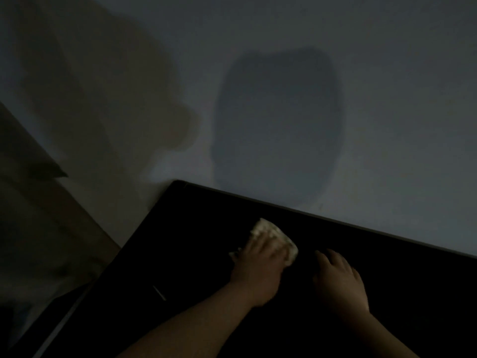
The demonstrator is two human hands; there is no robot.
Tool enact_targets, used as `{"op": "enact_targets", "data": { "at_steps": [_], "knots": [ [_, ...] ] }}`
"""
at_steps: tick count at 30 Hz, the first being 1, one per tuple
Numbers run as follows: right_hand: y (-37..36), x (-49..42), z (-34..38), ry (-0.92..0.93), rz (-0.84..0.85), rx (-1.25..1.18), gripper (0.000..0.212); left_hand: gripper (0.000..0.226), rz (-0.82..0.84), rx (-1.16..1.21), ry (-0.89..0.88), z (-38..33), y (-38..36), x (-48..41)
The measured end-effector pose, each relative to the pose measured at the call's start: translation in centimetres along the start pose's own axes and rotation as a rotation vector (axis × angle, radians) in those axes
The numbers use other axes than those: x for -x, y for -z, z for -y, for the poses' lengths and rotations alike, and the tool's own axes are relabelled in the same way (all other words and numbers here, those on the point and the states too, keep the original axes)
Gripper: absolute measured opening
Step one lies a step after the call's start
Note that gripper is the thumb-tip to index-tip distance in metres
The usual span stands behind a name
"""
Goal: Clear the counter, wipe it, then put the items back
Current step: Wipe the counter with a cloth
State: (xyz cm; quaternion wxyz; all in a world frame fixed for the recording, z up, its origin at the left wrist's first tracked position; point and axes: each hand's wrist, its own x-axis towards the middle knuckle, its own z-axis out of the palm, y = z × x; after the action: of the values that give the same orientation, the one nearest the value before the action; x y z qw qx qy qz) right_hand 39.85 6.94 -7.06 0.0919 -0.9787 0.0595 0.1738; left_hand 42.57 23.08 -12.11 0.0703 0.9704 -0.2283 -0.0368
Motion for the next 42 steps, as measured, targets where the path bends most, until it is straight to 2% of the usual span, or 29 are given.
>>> {"op": "enact_targets", "data": {
  "at_steps": [2,3,5,7,9,10,11,13,14,16,18,20,21,23,24,26,27,29,30,33,36,37,39,41,42],
  "knots": [
    [-0.3,-0.7,2.0,0.084,-0.002,-0.017,0.054,0.047,0.038,-0.055,-0.133,1.9,0.1,1.2],
    [-0.4,-1.0,3.1,0.122,0.012,-0.03,0.053,0.049,0.039,-0.099,-0.109,4.1,0.7,1.2],
    [-0.9,-1.3,4.6,0.168,0.039,-0.032,0.053,0.063,0.05,-0.127,0.066,9.3,1.7,1.0],
    [-1.4,-1.5,5.9,0.207,0.028,-0.005,0.053,0.074,0.124,-0.091,0.354,13.9,2.4,1.3],
    [-1.7,-1.9,7.3,0.224,-0.001,-0.002,0.053,0.068,0.147,-0.032,0.543,14.3,3.1,1.0],
    [-1.9,-2.0,7.9,0.221,-0.01,-0.01,0.052,0.063,0.121,-0.007,0.551,12.7,3.1,0.8],
    [-1.9,-2.2,8.5,0.211,-0.021,-0.019,0.052,0.06,0.061,-0.008,0.479,10.5,3.0,0.9],
    [-2.0,-2.4,9.1,0.186,-0.049,-0.028,0.05,0.06,-0.082,-0.027,0.198,6.6,1.7,1.8],
    [-1.9,-2.5,9.2,0.183,-0.057,-0.026,0.049,0.059,-0.077,-0.009,0.039,6.2,1.5,2.6],
    [-1.7,-2.5,9.1,0.192,-0.045,-0.013,0.049,0.056,-0.025,-0.044,-0.067,9.2,1.3,3.6],
    [-1.4,-2.5,8.9,0.201,-0.001,-0.008,0.052,0.06,-0.016,-0.119,0.075,14.4,2.0,3.9],
    [-1.2,-2.5,9.0,0.203,0.007,0.003,0.052,0.08,0.079,-0.217,0.304,18.6,3.4,3.8],
    [-1.2,-2.5,9.2,0.198,0.002,0.007,0.051,0.082,0.127,-0.192,0.411,19.5,4.1,3.7],
    [-1.3,-2.5,9.8,0.176,0.006,-0.001,0.05,0.064,0.134,-0.087,0.53,17.9,4.3,2.7],
    [-1.3,-2.5,10.1,0.159,0.01,-0.01,0.05,0.058,0.129,-0.061,0.467,15.6,4.3,2.0],
    [-1.5,-2.5,10.5,0.128,0.003,-0.023,0.05,0.06,0.051,-0.07,0.155,10.7,2.3,1.4],
    [-1.5,-2.5,10.6,0.121,-0.003,-0.022,0.049,0.063,0.089,-0.069,0.005,9.5,1.6,1.6],
    [-1.3,-2.6,10.5,0.126,0.005,-0.014,0.05,0.058,0.025,-0.157,-0.166,11.4,1.2,1.4],
    [-1.2,-2.6,10.4,0.134,0.022,-0.011,0.051,0.056,0.033,-0.217,-0.142,13.5,1.6,1.3],
    [-1.2,-2.8,10.0,0.166,0.065,0.01,0.055,0.062,0.079,-0.272,0.12,19.7,3.8,0.2],
    [-1.5,-2.8,10.0,0.153,0.026,0.012,0.055,0.054,0.146,-0.079,0.505,20.3,5.2,-1.7],
    [-1.6,-2.8,10.0,0.148,0.015,0.002,0.055,0.054,0.128,-0.004,0.559,19.1,5.3,-2.8],
    [-2.0,-2.8,10.1,0.144,-0.01,0.006,0.053,0.054,0.053,0.003,0.398,14.2,4.1,-4.5],
    [-2.2,-2.9,9.9,0.15,-0.044,-0.004,0.055,0.068,0.022,0.045,0.111,8.8,2.2,-4.8],
    [-2.2,-3.0,9.7,0.157,-0.066,-0.023,0.058,0.073,0.059,0.067,-0.014,7.3,1.2,-4.5]
  ]
}}
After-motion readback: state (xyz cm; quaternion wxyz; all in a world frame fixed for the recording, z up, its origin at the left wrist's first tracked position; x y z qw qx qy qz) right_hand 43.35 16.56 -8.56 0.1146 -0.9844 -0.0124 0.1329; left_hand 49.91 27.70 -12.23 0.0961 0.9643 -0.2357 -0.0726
